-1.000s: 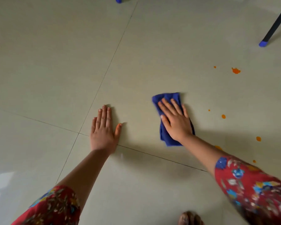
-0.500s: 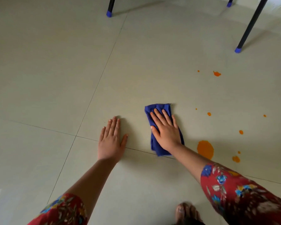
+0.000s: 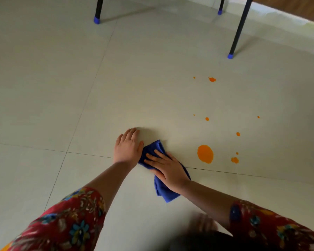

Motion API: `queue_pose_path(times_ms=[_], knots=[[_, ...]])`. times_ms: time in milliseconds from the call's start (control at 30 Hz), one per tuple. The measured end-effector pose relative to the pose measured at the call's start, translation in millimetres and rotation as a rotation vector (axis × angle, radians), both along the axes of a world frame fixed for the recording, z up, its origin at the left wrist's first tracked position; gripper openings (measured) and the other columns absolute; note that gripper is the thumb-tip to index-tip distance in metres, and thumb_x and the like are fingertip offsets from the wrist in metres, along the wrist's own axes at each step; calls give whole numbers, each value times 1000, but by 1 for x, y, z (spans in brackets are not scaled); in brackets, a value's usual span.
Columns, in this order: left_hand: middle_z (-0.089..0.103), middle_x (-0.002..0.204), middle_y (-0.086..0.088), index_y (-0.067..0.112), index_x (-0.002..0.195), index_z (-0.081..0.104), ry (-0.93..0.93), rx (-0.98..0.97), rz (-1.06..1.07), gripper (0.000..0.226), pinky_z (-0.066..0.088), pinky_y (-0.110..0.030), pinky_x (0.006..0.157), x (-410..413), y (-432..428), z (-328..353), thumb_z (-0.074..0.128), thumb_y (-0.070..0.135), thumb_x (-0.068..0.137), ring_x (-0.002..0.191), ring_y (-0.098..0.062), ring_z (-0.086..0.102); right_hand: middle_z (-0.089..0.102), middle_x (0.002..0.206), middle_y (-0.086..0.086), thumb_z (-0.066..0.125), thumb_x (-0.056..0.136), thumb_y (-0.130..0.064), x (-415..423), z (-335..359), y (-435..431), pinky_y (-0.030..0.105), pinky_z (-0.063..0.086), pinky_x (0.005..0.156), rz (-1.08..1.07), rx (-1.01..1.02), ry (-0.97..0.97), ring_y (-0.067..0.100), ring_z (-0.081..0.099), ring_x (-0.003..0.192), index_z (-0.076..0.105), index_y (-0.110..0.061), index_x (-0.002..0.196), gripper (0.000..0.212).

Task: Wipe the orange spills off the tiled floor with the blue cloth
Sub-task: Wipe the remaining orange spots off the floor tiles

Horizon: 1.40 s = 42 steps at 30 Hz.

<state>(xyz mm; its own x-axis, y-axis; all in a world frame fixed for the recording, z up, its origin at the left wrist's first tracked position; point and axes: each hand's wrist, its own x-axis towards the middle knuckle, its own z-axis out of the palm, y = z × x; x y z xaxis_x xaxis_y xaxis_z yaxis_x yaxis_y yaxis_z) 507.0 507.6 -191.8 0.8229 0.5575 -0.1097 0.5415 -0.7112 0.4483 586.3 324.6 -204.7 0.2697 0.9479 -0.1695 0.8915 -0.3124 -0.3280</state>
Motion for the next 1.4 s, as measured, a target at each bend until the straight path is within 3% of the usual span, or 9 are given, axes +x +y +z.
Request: queue_pose_path(times_ms=[267,467,600,800,1000,1067,1133,1200,1400], knots=[[48,145,-5,12,139,48,-90,-89,-32,53,25,-35,112,31,-42,12,36,39,96,138,-24,38,70,113,5,40,102,-24,42,102,-64,36,49,95,-922,441,1423,21,65,106,69,-28,106,29],[56,135,-3,14,131,55,-170,-144,-4,38,34,-36,106,69,-66,32,50,26,96,127,-24,49,53,140,12,52,93,-45,69,123,-109,52,37,109,-1278,1017,1746,34,51,128,55,-18,135,50],[59,131,-1,15,127,58,-207,-174,-63,33,40,-38,103,83,-107,37,53,22,95,122,-25,54,67,115,16,43,98,-22,82,117,-150,45,56,83,-1429,1014,1627,32,69,97,63,-9,114,29],[56,136,0,17,131,55,-163,-152,-290,38,39,-36,103,89,-177,39,57,22,93,125,-24,52,62,128,12,32,95,-2,94,115,-228,41,51,90,-1582,1043,1436,29,62,110,48,-14,139,48],[41,150,1,21,144,40,9,-127,-378,55,33,-35,109,105,-208,40,57,31,93,135,-23,41,58,123,-11,34,92,5,117,120,-252,19,47,60,-1452,800,1128,14,53,71,47,-31,130,54],[37,152,4,23,146,36,32,-112,-378,59,31,-33,110,108,-205,42,59,33,92,137,-20,38,53,124,-9,45,98,-23,119,103,-240,27,48,86,-1444,478,884,15,57,101,34,-36,138,43],[32,155,7,25,148,32,66,-92,-364,66,30,-31,110,114,-197,44,62,35,90,139,-17,35,29,155,-4,40,97,-51,132,59,-245,49,21,116,-1238,55,380,25,26,144,14,-35,152,63],[27,157,8,26,150,28,109,-97,-335,75,30,-32,112,118,-186,47,66,37,87,142,-15,30,4,164,-2,28,98,-56,136,22,-252,57,5,117,-1082,-177,39,27,1,150,3,-37,154,64],[5,162,6,26,154,8,333,-29,-407,100,27,-36,114,130,-156,51,70,49,80,147,-17,17,21,160,15,24,94,-53,138,-1,-243,60,1,116,-992,-194,-157,39,15,147,29,-22,151,65]])
